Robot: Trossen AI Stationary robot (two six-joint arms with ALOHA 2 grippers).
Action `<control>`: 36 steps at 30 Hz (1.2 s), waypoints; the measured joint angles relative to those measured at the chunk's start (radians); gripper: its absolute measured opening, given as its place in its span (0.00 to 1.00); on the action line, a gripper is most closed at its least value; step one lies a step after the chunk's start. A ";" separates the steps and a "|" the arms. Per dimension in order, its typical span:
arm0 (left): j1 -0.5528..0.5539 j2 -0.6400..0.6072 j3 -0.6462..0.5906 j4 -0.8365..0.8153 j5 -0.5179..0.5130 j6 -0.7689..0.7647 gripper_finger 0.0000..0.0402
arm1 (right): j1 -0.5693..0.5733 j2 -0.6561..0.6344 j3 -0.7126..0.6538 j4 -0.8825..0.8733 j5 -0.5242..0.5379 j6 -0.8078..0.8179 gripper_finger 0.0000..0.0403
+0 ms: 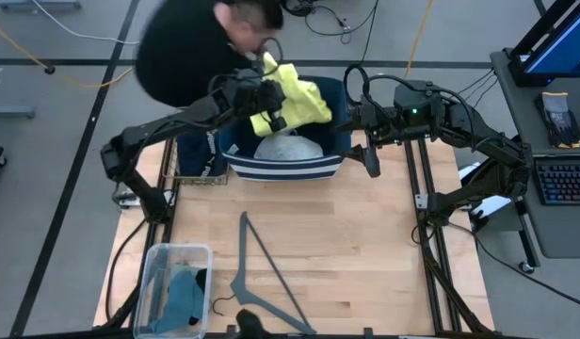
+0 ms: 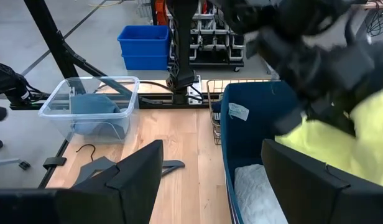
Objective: Pick & Place Cloths
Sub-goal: Put the yellow shirt into the blue laundry bin
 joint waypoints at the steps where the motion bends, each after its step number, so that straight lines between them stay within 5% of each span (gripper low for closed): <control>1: 0.004 0.015 0.000 -0.006 0.000 0.011 0.10 | 0.000 0.000 0.000 0.000 0.000 0.000 0.66; 8: 0.037 0.083 0.000 -0.036 0.004 0.107 0.10 | 0.000 0.000 0.000 0.000 0.000 0.000 0.66; 29: 0.030 0.177 0.000 -0.313 0.279 0.018 0.14 | 0.000 0.000 0.000 0.001 0.000 0.001 0.66; 36: 0.029 0.193 0.000 -0.329 0.291 0.007 0.16 | 0.000 0.000 0.000 0.001 0.000 0.001 0.66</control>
